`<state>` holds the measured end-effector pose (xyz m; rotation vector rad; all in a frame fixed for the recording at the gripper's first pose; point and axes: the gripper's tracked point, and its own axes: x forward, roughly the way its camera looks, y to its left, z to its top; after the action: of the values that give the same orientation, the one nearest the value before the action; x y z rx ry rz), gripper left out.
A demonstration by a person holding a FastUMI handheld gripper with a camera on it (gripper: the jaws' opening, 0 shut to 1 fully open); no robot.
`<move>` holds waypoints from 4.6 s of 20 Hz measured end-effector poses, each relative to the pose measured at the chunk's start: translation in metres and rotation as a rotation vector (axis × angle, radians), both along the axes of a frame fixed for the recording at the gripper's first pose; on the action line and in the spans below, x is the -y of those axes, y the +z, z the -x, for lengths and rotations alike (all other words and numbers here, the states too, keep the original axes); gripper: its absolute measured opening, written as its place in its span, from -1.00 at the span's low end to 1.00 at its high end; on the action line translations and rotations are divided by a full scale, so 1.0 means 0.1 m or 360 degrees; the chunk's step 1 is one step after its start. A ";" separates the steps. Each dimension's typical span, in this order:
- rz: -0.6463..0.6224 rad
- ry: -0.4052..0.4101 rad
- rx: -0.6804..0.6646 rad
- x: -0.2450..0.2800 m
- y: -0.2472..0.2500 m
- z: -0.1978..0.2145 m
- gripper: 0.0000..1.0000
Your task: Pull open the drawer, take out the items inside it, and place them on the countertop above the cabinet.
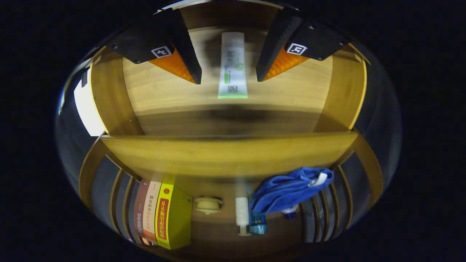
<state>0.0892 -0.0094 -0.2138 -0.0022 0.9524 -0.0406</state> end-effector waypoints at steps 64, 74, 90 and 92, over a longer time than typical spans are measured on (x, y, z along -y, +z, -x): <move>-0.0114 -0.0076 0.0479 0.21 0.60 -1.52 0.08; -0.0146 -0.0036 0.0535 0.15 0.68 -1.51 0.53; -0.0203 0.0028 0.0793 0.00 1.25 -0.53 0.98; -0.0213 0.0041 0.0823 -0.06 1.31 -0.34 0.98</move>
<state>0.1228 -0.0036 -0.0832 0.1148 0.4367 0.0455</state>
